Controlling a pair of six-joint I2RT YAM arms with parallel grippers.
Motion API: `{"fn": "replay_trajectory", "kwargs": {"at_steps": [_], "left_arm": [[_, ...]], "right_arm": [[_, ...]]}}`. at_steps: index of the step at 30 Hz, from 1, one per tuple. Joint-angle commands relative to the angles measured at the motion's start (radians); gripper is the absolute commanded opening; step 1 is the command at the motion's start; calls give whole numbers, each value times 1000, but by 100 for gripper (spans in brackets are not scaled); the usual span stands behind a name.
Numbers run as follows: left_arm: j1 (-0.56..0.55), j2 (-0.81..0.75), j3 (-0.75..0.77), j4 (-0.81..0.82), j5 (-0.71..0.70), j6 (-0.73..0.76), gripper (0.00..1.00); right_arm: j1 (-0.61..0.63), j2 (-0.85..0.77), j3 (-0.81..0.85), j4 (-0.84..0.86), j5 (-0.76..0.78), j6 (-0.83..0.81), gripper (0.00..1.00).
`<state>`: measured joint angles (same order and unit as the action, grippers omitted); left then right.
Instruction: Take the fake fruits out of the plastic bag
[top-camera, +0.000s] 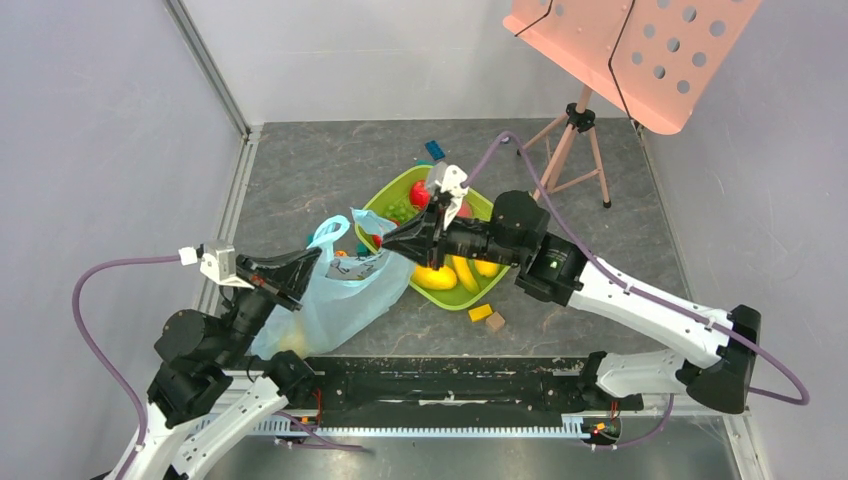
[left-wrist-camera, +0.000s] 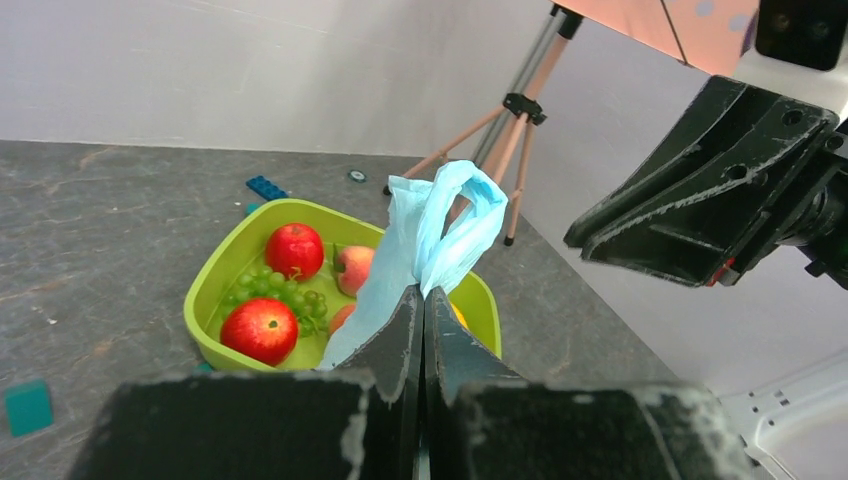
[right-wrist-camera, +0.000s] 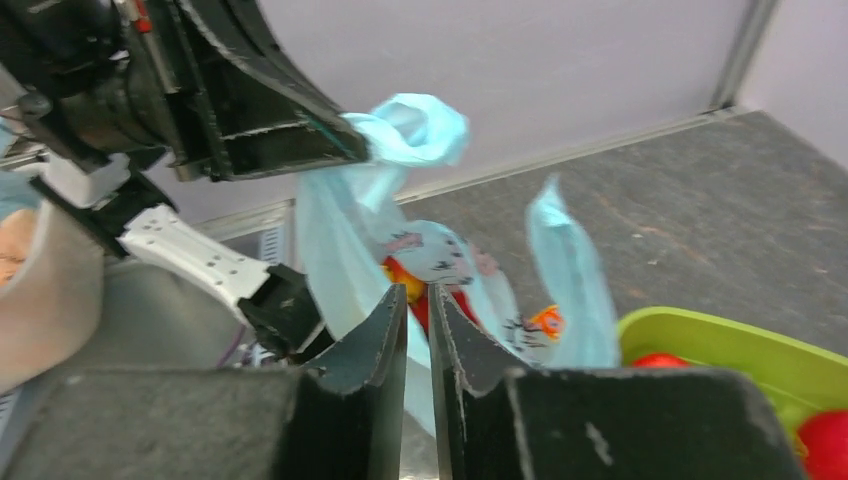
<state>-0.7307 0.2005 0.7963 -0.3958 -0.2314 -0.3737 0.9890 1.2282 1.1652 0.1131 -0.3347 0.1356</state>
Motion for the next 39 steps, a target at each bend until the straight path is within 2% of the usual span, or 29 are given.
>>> {"fn": "replay_trajectory", "kwargs": {"at_steps": [1,3,7,21,28,39], "left_arm": [[-2,-15,1,59,93,-58,2],[-2,-22,-6,61,98,-63,2],[-3,-38,-15,61,117,-77,2],[-3,-121,-80,55,147,-103,2],[-2,-116,-61,63,174,-101,2],[-2,-120,-59,72,251,-98,2]], "right_arm": [[71,66,51,-85,67,48,10],[94,99,53,-72,94,74,4],[115,159,26,-12,141,124,0],[131,326,-5,82,142,194,0],[156,406,10,130,86,235,0],[189,595,108,174,69,280,12]]}}
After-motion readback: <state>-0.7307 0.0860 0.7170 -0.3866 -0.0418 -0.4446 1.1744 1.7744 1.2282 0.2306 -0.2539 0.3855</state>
